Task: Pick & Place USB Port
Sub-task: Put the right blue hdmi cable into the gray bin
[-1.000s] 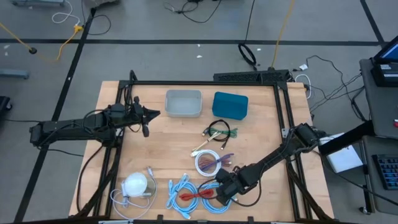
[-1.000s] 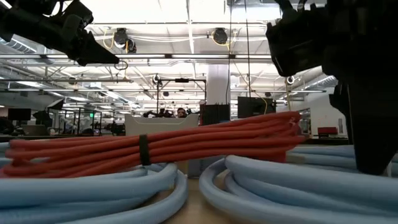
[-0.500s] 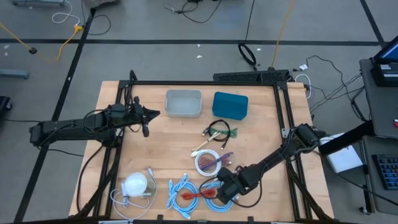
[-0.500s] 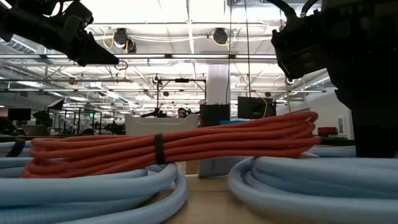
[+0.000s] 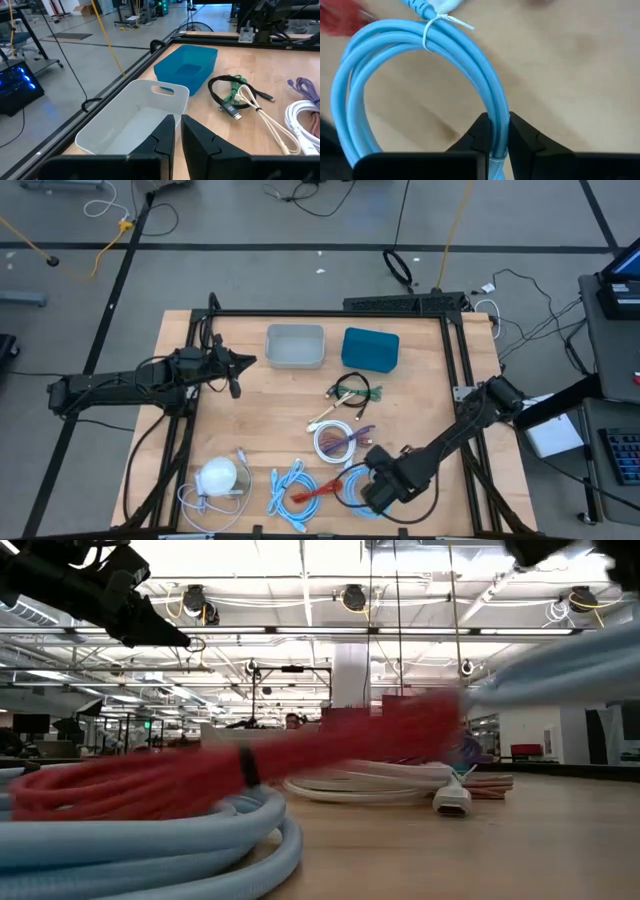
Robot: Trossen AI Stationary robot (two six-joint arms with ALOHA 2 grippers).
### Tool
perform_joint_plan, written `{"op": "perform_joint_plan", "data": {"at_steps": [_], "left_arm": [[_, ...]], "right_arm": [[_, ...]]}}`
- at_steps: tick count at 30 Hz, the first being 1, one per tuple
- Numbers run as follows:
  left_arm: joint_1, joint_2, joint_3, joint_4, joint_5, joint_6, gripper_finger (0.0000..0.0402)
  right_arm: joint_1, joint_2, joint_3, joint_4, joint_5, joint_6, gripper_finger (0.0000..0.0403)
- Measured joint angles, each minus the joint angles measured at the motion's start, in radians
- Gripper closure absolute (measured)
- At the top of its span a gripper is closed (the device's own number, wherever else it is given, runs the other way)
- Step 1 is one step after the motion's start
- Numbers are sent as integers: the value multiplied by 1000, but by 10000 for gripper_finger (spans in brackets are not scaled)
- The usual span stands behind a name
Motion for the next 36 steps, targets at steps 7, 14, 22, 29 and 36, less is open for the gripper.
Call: {"op": "perform_joint_plan", "data": {"at_steps": [7,14,22,29,36], "left_arm": [[0,1,0,1,-3,-1,364],[2,6,0,-1,-112,-39,364],[67,9,0,37,-115,-139,364],[291,76,17,305,396,-155,360],[414,385,303,7,734,-77,248]], "right_arm": [[-25,-2,86,-250,203,-31,375],[-126,7,86,-423,600,-109,375],[-280,20,86,-232,985,-440,375],[-326,32,85,259,1185,-1122,375],[-313,32,41,625,1250,-1665,375]]}}
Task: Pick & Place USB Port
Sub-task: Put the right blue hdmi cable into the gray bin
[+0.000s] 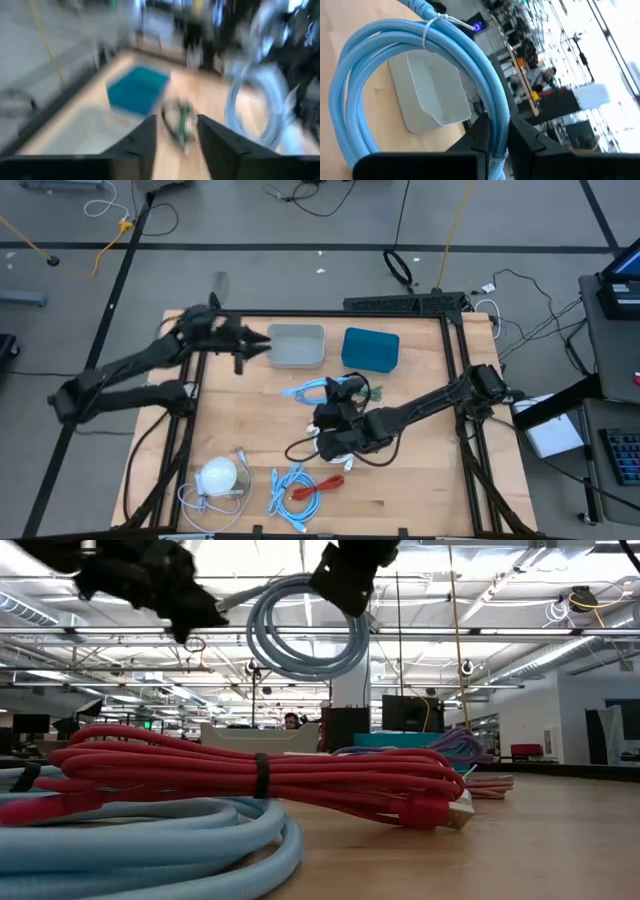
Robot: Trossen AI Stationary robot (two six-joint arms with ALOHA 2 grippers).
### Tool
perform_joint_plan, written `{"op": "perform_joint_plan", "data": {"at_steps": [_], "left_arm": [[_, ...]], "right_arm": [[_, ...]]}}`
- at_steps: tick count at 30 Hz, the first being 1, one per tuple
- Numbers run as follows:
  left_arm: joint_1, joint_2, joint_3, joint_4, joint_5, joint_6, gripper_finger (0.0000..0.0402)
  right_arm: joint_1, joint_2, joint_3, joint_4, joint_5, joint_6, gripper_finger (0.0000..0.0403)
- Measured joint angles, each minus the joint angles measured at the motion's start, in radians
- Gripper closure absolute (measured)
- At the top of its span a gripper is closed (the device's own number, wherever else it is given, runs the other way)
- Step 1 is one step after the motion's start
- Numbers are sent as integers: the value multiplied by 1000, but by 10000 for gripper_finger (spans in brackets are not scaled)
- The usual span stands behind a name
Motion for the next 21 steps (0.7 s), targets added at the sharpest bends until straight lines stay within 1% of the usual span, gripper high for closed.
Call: {"op": "perform_joint_plan", "data": {"at_steps": [2,4,6,8,12,15,17,21], "left_arm": [[-52,103,102,-161,-27,104,206],[-128,192,190,-244,-131,178,174],[-211,255,246,-293,-228,225,150],[-283,296,287,-289,-285,235,137],[-371,307,314,-243,-327,244,133],[-410,299,314,-240,-353,234,147],[-430,299,314,-242,-390,227,160],[-443,308,314,-244,-397,206,181]], "right_arm": [[0,-3,-7,34,-21,-47,375],[-12,-4,-22,44,-49,-59,375],[-33,-2,-45,46,-71,-50,375],[-55,-2,-66,48,-72,-25,375],[-88,-2,-113,51,-72,25,375],[-109,-2,-149,80,-128,59,375],[-119,-2,-174,132,-150,61,375],[-124,-2,-218,284,-150,-16,375]]}}
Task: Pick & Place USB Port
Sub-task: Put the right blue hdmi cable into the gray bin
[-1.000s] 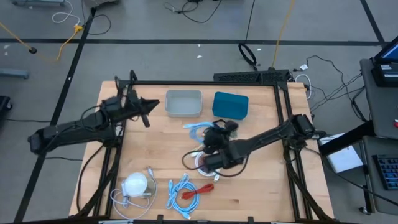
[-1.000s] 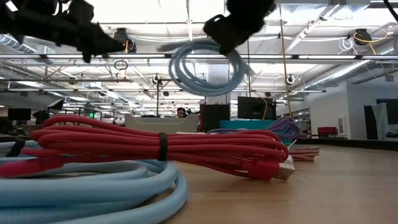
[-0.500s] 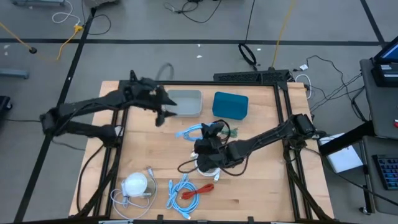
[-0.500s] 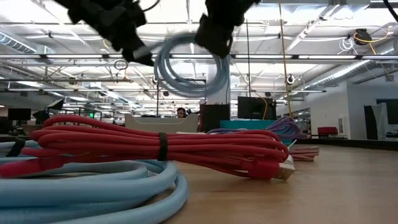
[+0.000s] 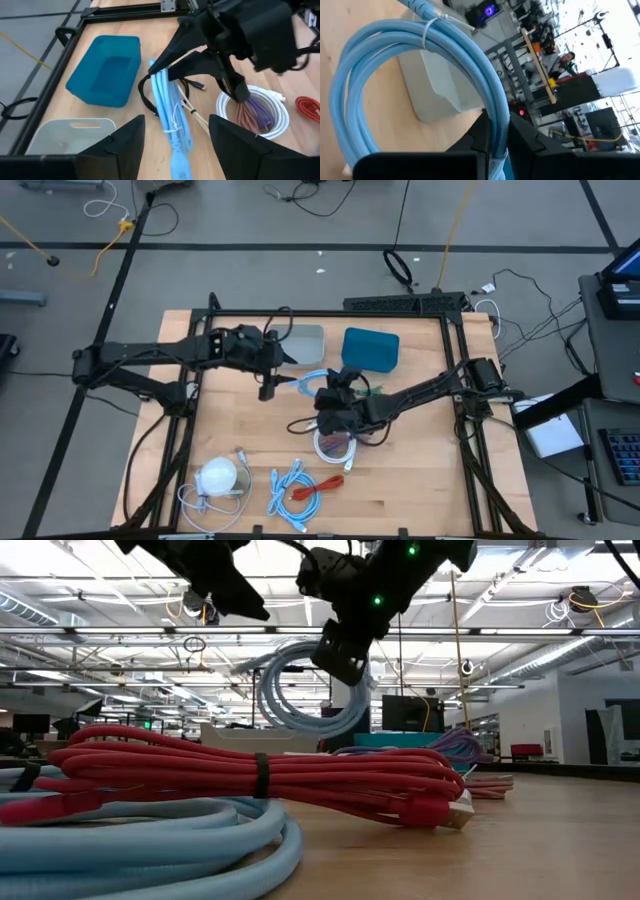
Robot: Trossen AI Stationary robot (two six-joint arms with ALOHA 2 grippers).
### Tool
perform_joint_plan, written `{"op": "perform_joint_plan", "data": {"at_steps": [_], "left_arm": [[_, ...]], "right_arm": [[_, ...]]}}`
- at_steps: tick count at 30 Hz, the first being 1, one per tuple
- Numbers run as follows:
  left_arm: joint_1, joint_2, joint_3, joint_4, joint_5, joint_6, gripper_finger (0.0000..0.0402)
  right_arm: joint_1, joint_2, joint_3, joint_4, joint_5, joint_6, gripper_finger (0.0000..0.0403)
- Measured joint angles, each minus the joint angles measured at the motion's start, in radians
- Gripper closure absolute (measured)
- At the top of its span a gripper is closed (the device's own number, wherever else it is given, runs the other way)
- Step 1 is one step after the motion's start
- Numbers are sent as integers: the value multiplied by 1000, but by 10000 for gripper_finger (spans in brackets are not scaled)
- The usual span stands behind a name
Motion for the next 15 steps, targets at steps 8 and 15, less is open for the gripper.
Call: {"op": "perform_joint_plan", "data": {"at_steps": [8,15], "left_arm": [[-2,1,0,6,-20,-33,158],[-17,17,-1,13,11,-56,123]], "right_arm": [[10,0,-13,237,-50,-180,375],[5,0,-13,311,-51,-260,375]]}}
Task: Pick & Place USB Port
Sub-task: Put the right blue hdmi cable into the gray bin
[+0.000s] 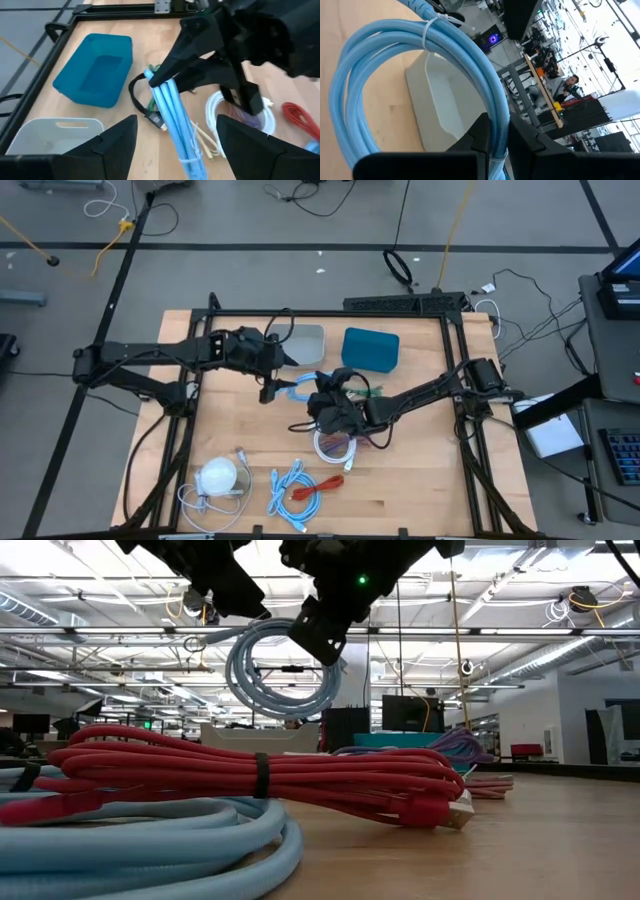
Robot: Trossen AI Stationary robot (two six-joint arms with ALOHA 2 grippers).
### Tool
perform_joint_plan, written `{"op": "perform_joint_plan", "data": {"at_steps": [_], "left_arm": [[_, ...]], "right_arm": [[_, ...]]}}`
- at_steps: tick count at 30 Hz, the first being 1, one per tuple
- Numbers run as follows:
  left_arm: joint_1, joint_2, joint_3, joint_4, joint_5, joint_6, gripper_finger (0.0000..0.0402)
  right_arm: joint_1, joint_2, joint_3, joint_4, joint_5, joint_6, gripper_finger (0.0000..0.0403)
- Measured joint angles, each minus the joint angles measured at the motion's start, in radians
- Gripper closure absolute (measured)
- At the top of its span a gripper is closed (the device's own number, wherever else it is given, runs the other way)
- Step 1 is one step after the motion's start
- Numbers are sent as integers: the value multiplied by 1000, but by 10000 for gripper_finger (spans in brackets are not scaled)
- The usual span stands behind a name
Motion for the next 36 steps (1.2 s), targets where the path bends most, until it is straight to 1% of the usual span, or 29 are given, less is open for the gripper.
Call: {"op": "perform_joint_plan", "data": {"at_steps": [3,7,9,11,13,14,16,17,18,19,23,25,27,30,34,36], "left_arm": [[-2,27,-2,-16,-15,-7,123],[-2,89,-1,12,-16,-14,133],[-3,121,-2,34,-32,-25,140],[-3,140,-2,62,-43,-29,156],[-2,148,-2,68,-41,-28,191],[-2,148,-2,68,-35,-28,219],[-4,141,-2,67,-19,-17,295],[-4,134,-2,60,-21,-10,340],[-2,126,-2,56,-26,0,367],[1,114,-2,56,-36,-5,374],[27,64,-2,78,-163,-6,374],[61,39,-12,107,-178,-6,374],[107,22,-33,146,-144,-19,374],[197,20,-104,273,-28,-55,374],[317,26,-252,497,108,-100,374],[391,27,-327,595,205,-109,374]], "right_arm": [[-3,0,0,30,-1,-28,375],[-3,0,0,88,-2,-79,375],[-2,0,0,109,-1,-101,375],[-3,0,0,122,-1,-111,375],[-3,0,0,116,1,-107,375],[-1,0,0,112,2,-99,375],[10,0,0,116,8,-99,368],[18,0,0,128,9,-101,354],[29,0,0,151,10,-106,337],[40,0,0,187,12,-120,317],[108,-13,0,363,31,-238,242],[151,-19,0,438,55,-298,214],[193,-23,0,480,90,-345,195],[254,-24,0,505,146,-389,181],[312,-24,0,487,182,-392,182],[329,-24,-10,487,189,-389,187]]}}
